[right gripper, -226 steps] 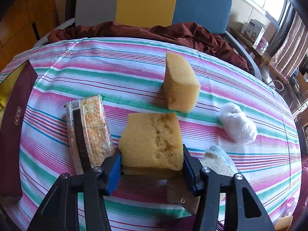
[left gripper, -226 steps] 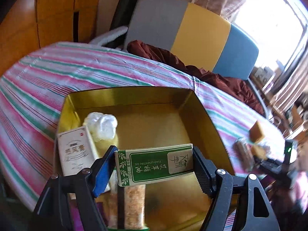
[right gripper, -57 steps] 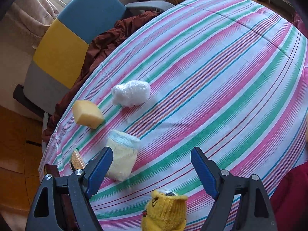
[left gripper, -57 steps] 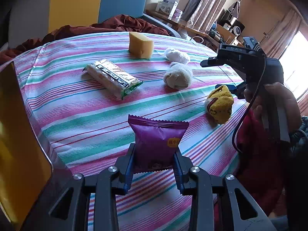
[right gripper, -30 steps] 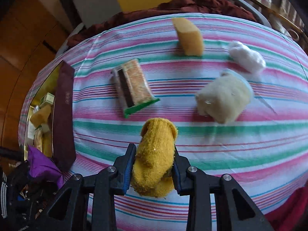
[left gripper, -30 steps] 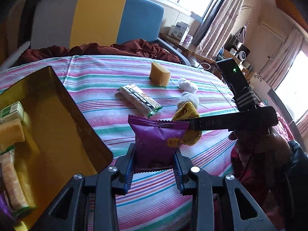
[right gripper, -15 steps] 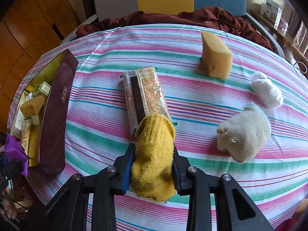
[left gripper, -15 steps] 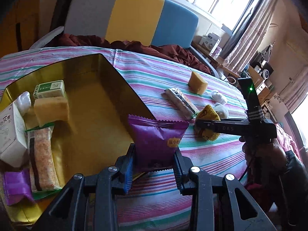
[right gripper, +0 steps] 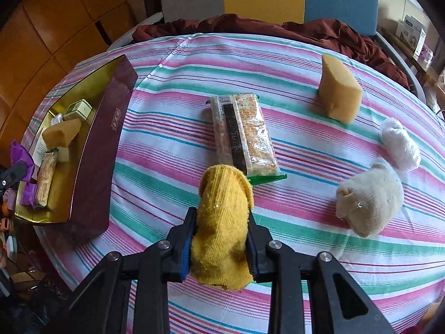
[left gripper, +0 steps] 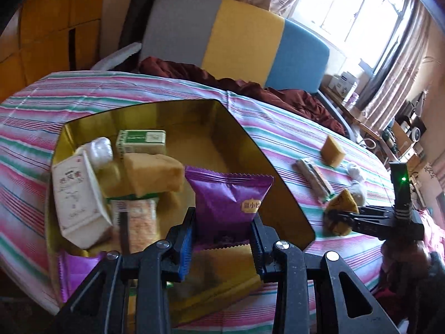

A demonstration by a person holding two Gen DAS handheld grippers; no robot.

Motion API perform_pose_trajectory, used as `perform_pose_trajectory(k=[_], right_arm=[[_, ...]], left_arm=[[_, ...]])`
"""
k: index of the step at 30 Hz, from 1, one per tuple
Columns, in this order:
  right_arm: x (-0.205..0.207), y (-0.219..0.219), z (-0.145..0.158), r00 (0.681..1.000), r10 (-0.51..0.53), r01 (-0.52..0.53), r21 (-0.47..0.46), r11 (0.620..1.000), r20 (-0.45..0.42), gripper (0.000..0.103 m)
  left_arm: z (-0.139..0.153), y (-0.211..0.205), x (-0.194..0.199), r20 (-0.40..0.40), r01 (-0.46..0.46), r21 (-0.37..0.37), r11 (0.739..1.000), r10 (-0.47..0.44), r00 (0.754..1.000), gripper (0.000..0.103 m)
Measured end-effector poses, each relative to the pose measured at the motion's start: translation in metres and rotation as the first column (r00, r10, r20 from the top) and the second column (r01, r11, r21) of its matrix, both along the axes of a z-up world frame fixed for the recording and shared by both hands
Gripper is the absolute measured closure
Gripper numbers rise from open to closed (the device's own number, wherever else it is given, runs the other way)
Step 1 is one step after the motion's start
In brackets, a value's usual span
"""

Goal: Organize objects
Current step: 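Carry the purple bag into the gold box and open the left gripper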

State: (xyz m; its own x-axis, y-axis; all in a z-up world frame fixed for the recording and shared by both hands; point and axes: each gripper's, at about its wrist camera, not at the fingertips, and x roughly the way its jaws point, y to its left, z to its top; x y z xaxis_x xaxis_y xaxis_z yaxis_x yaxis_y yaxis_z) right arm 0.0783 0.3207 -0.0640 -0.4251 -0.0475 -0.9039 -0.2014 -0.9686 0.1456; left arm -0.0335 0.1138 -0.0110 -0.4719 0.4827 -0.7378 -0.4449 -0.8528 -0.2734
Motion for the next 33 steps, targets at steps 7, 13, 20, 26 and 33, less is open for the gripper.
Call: perform_pose_trajectory(k=[7, 13, 20, 26, 33], right_arm=[[0.001, -0.001, -0.001, 1.0, -0.001, 0.001, 0.008, 1.0, -0.001, 0.073], [-0.001, -0.002, -0.001, 1.0, 0.0, 0.0, 0.015, 1.0, -0.001, 0.073], [0.0, -0.001, 0.001, 1.0, -0.002, 0.002, 0.025, 1.0, -0.002, 0.073], [0.0, 0.0, 0.002, 1.0, -0.002, 0.002, 0.035, 0.999, -0.004, 0.073], [0.002, 0.003, 0.004, 1.0, -0.01, 0.011, 0.04, 0.999, -0.019, 0.073]], left_arm=[[-0.007, -0.006, 0.0, -0.001, -0.024, -0.036, 0.999, 0.024, 1.0, 0.067], [-0.024, -0.002, 0.004, 0.031, -0.008, -0.083, 0.997, 0.011, 0.999, 0.067], [-0.043, -0.003, 0.011, 0.054, 0.006, -0.153, 0.988, 0.002, 0.999, 0.067], [-0.046, -0.012, 0.015, 0.062, 0.006, -0.152, 0.988, 0.003, 0.998, 0.065], [-0.036, -0.02, 0.025, 0.018, -0.001, -0.143, 0.99, 0.004, 1.0, 0.047]])
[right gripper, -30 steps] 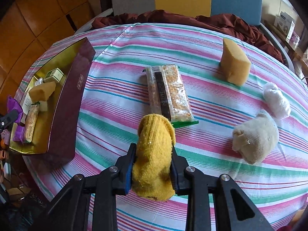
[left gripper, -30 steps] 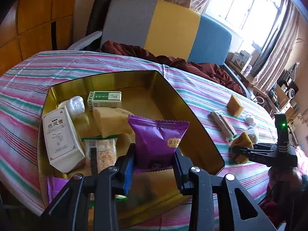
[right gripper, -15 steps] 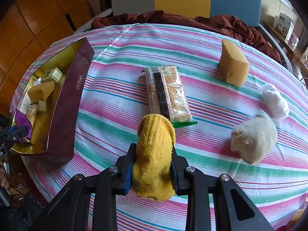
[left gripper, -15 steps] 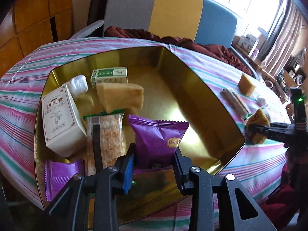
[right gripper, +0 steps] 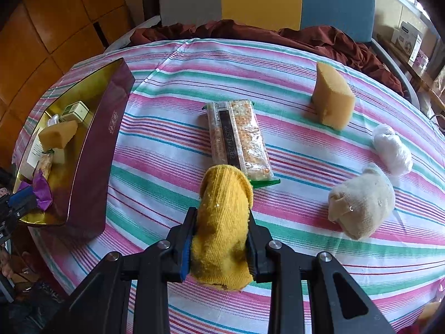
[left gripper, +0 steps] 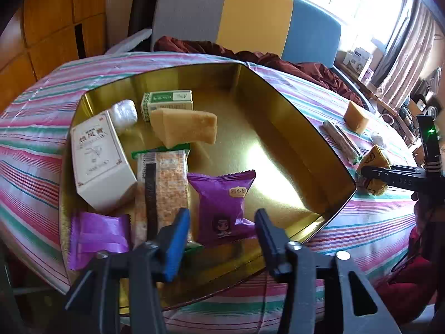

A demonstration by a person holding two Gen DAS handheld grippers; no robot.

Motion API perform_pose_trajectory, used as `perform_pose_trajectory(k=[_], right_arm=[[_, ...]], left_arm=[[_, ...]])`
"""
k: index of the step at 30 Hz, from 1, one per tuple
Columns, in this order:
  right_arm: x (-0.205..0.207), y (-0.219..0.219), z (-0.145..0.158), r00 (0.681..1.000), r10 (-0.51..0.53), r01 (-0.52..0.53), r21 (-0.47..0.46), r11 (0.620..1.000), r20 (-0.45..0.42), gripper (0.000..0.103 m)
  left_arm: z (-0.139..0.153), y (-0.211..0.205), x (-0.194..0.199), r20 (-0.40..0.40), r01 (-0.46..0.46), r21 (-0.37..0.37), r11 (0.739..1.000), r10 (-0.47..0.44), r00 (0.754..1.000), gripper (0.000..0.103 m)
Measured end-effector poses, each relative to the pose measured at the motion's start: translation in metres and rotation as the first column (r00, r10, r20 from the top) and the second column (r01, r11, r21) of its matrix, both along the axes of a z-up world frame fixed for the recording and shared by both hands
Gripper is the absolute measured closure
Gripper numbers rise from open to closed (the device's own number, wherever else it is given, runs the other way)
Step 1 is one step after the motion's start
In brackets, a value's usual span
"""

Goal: Organize objects
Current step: 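Carry the purple bag into the gold box and open the left gripper, then carry the yellow sock into the gold box and release it with the right gripper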

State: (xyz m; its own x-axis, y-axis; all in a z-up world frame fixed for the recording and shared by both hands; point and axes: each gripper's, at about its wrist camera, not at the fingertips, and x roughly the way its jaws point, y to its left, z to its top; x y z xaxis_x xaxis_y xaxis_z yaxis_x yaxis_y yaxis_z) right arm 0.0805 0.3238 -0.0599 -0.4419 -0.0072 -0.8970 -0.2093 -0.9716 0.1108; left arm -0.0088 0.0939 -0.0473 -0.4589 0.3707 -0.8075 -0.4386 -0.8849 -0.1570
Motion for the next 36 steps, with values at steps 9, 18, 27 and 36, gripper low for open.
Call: perform_pose_trajectory(k=[9, 18, 27, 36], right_arm=[[0.006, 0.007, 0.026, 0.992, -0.063, 0.059, -0.047, 0.997, -0.108, 0.073], [-0.032, -0.071, 0.07, 0.97, 0.086, -0.109, -0.092, 0.99, -0.225, 0.073], [-0.112, -0.165, 0.03, 0.967, 0.246, -0.251, -0.061, 0.966, -0.071, 0.07], [-0.138, -0.231, -0.003, 0.92, 0.391, -0.39, -0.09, 0.916, -0.004, 0.058]], left_arm=[[0.02, -0.025, -0.003, -0.055, -0.062, 0.057, 0.996, 0.065, 0.996, 0.046], [0.028, -0.05, -0.014, -0.074, -0.15, 0.086, 0.985, 0.156, 0.985, 0.04], [0.03, -0.074, -0.013, -0.086, -0.194, 0.11, 0.975, 0.203, 0.975, 0.035], [0.028, -0.089, -0.016, -0.092, -0.232, 0.101, 0.968, 0.241, 0.966, 0.031]])
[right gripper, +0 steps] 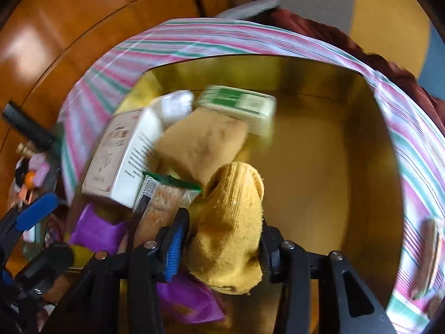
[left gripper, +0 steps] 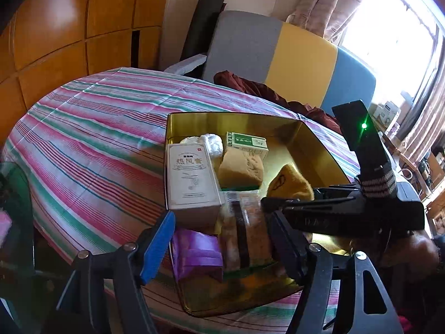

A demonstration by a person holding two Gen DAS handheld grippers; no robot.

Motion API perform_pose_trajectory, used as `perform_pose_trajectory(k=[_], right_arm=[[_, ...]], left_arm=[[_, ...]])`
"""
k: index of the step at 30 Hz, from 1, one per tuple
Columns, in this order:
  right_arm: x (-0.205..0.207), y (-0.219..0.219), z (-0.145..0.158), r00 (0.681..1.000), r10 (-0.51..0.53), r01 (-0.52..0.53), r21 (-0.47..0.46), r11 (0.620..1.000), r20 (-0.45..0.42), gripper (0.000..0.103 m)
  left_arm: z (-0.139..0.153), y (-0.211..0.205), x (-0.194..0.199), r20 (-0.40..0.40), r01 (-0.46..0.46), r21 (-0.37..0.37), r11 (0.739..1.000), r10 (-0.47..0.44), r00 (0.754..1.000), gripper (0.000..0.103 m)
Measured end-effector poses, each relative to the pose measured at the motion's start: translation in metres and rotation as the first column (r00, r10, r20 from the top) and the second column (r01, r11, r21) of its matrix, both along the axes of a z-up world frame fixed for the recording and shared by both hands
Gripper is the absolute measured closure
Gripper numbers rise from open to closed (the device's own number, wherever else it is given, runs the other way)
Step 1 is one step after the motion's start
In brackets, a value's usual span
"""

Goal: Organize objects
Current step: 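Carry the yellow sock into the gold box and release it with the right gripper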

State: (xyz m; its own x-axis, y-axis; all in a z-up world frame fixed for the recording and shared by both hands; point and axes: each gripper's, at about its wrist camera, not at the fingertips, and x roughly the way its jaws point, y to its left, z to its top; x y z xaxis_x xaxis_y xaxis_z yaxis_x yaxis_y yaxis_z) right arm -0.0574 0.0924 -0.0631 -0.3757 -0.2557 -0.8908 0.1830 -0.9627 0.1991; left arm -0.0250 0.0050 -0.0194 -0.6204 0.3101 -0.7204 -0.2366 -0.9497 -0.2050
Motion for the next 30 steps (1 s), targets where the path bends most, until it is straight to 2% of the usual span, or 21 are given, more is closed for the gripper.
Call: perform_pose_trajectory(k=[5, 7, 9, 22, 30], right_arm=[[0.007, 0.01, 0.007, 0.999, -0.036, 0.034, -0.04, 0.999, -0.032, 0.052], [0.01, 0.017, 0.014, 0.997, -0.056, 0.053, -0.067, 0.996, -0.051, 0.035], [0.012, 0.021, 0.023, 0.995, -0.072, 0.066, -0.086, 0.994, -0.072, 0.03], [0.044, 0.08, 0.06, 0.964, -0.205, 0.191, -0.096, 0.977, -0.167, 0.03], [0.081, 0.151, 0.077, 0.913, -0.346, 0.335, -0.086, 0.938, -0.215, 0.03]], left_arm=[[-0.001, -0.004, 0.001, 0.0, -0.02, -0.01, 1.0, 0.02, 1.0, 0.03], [-0.001, -0.004, 0.0, 0.001, -0.024, -0.015, 1.0, 0.024, 1.0, 0.029], [0.0, -0.003, 0.001, 0.0, -0.022, -0.017, 1.0, 0.022, 1.0, 0.029], [0.011, 0.015, 0.008, -0.029, 0.017, -0.057, 0.998, -0.019, 0.999, 0.025], [0.018, 0.041, 0.011, -0.043, 0.074, -0.084, 0.994, -0.078, 0.996, 0.024]])
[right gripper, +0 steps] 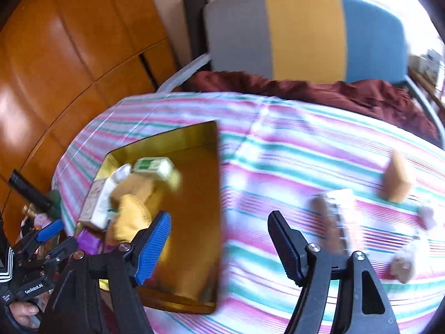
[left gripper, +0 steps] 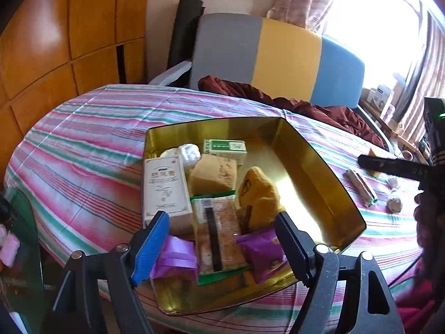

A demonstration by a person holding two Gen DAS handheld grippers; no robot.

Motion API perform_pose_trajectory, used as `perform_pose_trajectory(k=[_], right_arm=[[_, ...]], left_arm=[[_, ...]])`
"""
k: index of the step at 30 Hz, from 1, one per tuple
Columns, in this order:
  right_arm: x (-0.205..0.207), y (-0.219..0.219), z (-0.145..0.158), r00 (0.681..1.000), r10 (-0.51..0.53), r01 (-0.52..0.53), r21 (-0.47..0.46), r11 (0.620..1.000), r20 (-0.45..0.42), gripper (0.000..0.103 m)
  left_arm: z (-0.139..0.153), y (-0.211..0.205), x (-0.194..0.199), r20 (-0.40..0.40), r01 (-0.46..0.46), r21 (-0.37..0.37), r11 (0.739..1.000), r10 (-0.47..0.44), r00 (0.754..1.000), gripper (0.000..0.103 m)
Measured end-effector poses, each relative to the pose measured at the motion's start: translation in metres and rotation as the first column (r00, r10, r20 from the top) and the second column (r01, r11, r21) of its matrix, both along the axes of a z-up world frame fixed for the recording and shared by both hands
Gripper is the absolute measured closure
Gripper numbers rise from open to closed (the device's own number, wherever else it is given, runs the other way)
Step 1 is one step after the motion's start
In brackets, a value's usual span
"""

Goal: Organize objects
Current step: 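Carry the yellow sock into the gold box and release it with the right gripper, then reach the left gripper to the wrapped cracker pack and close on it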

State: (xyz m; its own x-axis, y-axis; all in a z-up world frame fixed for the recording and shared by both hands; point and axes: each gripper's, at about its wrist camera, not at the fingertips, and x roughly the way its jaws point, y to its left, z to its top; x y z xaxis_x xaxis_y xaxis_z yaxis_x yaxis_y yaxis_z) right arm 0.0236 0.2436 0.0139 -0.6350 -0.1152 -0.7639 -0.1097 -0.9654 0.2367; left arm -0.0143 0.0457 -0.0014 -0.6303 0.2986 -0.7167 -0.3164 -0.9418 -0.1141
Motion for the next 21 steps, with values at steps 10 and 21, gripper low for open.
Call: perform_pose_trajectory(k=[10, 21], right_arm=[[0.045, 0.124, 0.01, 0.954, -0.299, 0.3, 0.047, 0.953, -0.016, 0.029], [0.1, 0.252, -0.026, 0.755, -0.656, 0.656, 0.001, 0.755, 0.016, 0.029]], left_arm=[[0.008, 0.045, 0.006, -0.019, 0.107, -0.035, 0.994, -0.108, 0.994, 0.024], [0.012, 0.104, 0.014, -0.025, 0.238, -0.075, 0.968, -0.24, 0.97, 0.023]])
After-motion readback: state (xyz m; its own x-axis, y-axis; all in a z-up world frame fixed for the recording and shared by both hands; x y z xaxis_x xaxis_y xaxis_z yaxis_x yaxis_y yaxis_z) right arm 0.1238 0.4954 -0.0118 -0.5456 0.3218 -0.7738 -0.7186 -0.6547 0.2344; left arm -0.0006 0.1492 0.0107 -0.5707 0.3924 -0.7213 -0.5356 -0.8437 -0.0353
